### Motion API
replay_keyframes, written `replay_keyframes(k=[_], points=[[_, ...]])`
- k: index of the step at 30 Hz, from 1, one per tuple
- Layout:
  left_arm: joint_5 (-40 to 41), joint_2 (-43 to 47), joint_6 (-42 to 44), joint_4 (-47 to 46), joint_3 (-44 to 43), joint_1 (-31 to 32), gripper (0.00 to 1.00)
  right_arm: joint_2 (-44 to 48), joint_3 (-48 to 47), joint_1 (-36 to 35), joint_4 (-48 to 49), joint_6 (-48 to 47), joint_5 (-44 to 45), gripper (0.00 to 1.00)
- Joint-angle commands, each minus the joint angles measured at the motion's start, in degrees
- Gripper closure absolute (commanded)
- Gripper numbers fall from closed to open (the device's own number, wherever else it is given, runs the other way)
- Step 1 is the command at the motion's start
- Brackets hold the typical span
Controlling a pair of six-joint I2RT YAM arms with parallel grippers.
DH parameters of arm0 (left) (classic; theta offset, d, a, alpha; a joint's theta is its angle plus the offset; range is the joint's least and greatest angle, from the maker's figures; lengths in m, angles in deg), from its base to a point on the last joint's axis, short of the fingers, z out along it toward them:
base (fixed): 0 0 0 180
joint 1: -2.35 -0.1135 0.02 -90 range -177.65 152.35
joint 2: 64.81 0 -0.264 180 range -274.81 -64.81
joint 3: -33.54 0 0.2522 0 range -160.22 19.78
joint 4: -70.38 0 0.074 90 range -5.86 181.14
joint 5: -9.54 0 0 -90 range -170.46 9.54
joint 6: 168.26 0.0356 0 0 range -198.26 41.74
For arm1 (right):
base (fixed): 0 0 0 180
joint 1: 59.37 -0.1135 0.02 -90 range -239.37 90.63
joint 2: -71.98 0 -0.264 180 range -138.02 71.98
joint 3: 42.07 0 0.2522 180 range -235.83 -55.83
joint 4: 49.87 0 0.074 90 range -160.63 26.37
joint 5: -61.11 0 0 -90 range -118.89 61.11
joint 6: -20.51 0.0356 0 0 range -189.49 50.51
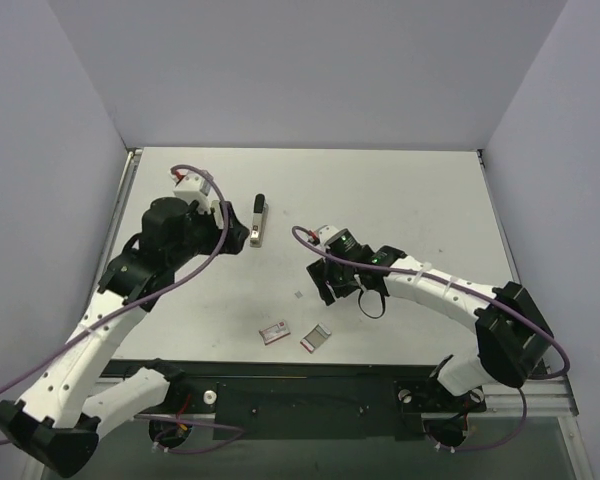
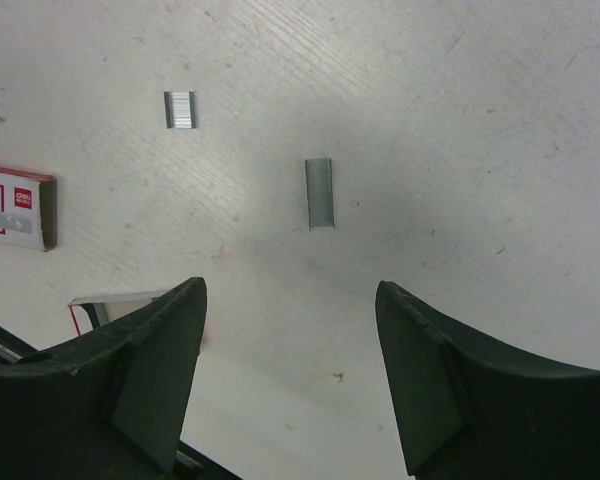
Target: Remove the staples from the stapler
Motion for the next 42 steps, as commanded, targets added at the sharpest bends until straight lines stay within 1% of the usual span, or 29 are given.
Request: replay_keyframes(k=[1,7,14,16,22,27,32,33,37,42], points=[[2.2,8.7,0.6,2.7,4.2,0.0,0.15,-2.5,-3.4,1.5,-1.3,-2.3,-0.3,0.37],[2.1,18.1,0.4,0.6,11.3,0.0,0.15,-7.8,-5.0,2.6,-0.6,-3.4,-3.3,0.39],[-0.9,20.8,-3.0,-1.2,16.4,0.0,0.16,-13.2,-7.1,2.6,-0.8,-3.8,-1.9,0.43],[-0.7,21.6,-3.7,-0.9,17.5,0.0,0.16,-14.0,-7.4,2.6,-0.7,-3.9,-1.9,0.44],[0.9,23.2,-2.9,-0.1,18.8,0.0,0.16,-16.9,-8.8,2.3,-1.2,-3.8,-0.6,0.47],[0.7,25.1,-2.9,-0.9,20.0,-0.3,0.16,-18.7,-10.5,1.7,-1.9,-3.9,0.7,0.54],[1.0,26.4,-2.9,-0.9,20.7,-0.8,0.16,-19.8,-11.3,0.3,-3.4,-3.9,3.7,0.56],[0.8,26.1,-2.8,-0.6,20.6,-0.9,0.16,-20.1,-11.5,-0.3,-3.7,-3.9,5.4,0.57],[0.5,25.4,-2.7,-0.2,20.3,-1.2,0.16,-20.8,-11.8,-1.1,-4.5,-3.9,6.5,0.64],[0.5,25.6,-2.6,-0.2,20.6,-1.4,0.16,-20.9,-11.5,-1.0,-4.5,-3.6,6.2,0.64]])
